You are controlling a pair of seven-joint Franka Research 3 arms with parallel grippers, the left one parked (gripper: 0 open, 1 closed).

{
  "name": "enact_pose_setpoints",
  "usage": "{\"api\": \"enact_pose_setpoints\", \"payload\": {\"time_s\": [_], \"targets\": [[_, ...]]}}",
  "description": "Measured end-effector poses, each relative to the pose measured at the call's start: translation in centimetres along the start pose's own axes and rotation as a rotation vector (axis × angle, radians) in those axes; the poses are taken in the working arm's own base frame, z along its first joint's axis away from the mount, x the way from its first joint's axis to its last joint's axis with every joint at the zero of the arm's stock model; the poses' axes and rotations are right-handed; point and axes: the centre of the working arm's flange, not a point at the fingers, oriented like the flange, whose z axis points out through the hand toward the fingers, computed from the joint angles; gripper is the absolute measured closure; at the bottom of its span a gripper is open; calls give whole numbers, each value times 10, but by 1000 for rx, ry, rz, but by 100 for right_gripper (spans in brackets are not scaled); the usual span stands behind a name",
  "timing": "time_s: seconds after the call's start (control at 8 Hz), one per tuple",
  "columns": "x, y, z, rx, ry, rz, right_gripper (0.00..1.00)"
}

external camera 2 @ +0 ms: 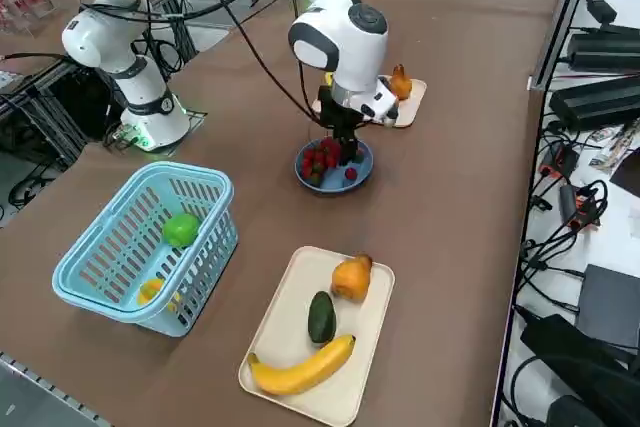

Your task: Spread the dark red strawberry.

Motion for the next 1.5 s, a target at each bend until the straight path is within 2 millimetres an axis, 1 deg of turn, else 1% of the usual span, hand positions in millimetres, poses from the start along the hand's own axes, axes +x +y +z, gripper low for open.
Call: {"api": "enact_pose_setpoints", "payload": {"time_s": [0.25, 0.38, 0.62, 1.0, 1.12, 1.38, 1.5], "targets": [[2, -23, 8, -19, 13, -60, 0], [1, -29, 10, -20, 12, -88, 0], [-6, -30, 13, -30, 24, -119, 1], [-17, -30, 35, -65, 58, -118, 2], [-18, -30, 36, -65, 58, -118, 3], [-19, -31, 28, -71, 70, -119, 6], [-19, -32, 25, -73, 75, -119, 10]]}}
